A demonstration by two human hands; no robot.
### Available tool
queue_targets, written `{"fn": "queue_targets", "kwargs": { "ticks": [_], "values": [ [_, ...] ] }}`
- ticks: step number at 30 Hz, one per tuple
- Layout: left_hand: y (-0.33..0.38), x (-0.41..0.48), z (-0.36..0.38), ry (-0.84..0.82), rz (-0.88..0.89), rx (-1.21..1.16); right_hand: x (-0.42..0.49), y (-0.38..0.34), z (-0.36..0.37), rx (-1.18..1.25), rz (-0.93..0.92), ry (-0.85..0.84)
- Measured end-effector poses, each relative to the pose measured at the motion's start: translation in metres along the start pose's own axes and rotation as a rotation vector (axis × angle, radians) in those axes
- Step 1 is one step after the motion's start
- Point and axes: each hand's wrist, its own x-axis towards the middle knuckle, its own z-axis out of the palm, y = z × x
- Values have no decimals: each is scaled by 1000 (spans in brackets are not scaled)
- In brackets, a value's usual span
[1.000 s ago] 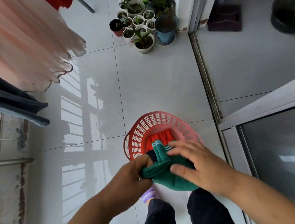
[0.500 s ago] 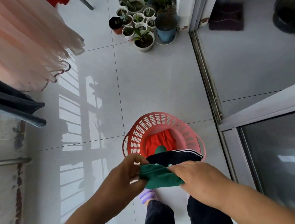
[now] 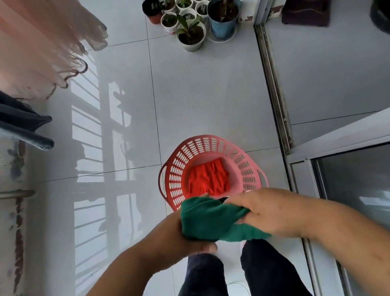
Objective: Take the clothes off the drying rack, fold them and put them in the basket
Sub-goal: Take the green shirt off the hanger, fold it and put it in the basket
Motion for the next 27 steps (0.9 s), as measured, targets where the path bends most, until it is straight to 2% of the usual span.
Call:
{"fn": "queue_targets", "kwargs": {
  "ticks": [3, 7, 11, 14, 17, 20, 24, 27],
  "values": [
    [10, 4, 0, 86, -2, -184, 8, 1, -10, 110, -24, -24],
    [12, 6, -4, 225, -16, -317, 16, 11, -15, 404, 5, 110],
    [9, 5, -7, 272, -43, -365, 15, 27, -11, 237, 95, 71],
    [6, 1, -11, 306, -45, -417, 19, 33, 1, 108, 98, 245],
    [2, -4, -18, 336, -32, -467, 23, 37, 11, 279, 144, 413],
    [-1, -6, -23, 346, -25, -490, 26, 34, 16, 445, 107, 390],
    [-1, -7, -28, 338, 10, -531, 26, 27, 15, 377, 7, 393],
    [0, -7, -33, 343, 23, -570, 23, 22, 11, 472, 10, 381]
  ]
}}
